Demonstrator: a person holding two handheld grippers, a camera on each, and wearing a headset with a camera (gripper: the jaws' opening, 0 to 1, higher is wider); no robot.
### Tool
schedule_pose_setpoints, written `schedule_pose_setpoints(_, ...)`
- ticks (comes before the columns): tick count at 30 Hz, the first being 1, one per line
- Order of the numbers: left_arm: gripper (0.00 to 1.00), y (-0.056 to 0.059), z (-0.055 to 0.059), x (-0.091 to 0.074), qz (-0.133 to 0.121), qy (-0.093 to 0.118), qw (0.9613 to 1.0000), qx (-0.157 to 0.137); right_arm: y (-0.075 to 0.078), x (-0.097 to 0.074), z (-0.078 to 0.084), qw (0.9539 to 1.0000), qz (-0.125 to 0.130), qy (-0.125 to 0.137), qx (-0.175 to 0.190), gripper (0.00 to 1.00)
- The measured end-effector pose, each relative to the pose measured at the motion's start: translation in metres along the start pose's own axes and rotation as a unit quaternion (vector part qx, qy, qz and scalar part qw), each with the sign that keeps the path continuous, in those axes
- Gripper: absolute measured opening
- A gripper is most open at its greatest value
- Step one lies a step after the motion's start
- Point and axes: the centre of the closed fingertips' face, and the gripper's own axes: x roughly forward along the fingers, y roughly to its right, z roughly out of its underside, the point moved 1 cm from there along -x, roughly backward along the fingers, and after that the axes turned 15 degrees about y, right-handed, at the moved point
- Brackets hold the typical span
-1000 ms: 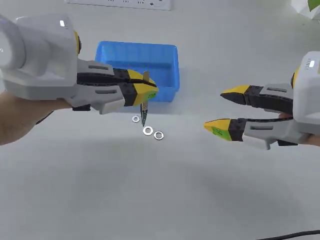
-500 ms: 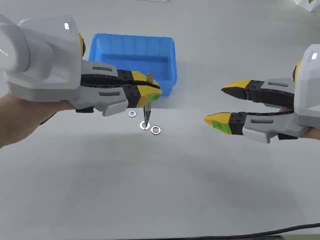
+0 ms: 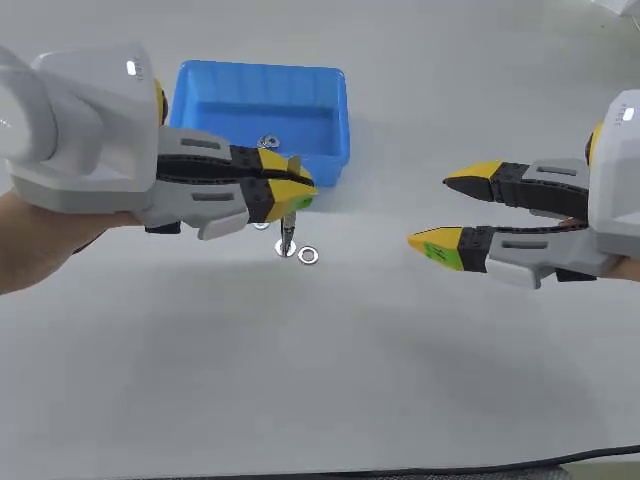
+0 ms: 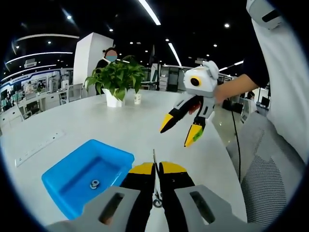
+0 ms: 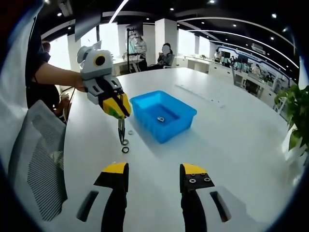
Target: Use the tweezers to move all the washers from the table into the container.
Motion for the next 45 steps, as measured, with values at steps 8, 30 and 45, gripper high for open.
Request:
schedule_pose_setpoints(8,0.07,0.006,0.0,-0.007,0.003,-0.007,1.0,0.002,-0.003,0.006,-0.005,1.0,-0.007,0.005,-0.004,0.43)
schedule_pose_setpoints(30,0.07,0.005,-0.001,-0.016,0.021,0.01,0.9995,0.02,-0.013,0.006,-0.002,0.9999,-0.011,0.002,-0.004,0.43)
schedule_pose_setpoints(45,0.07,0.012,0.001,-0.009,0.038,0.009,0.9987,0.033,-0.013,0.002,0.003,0.9999,-0.006,0.005,0.006,0.43)
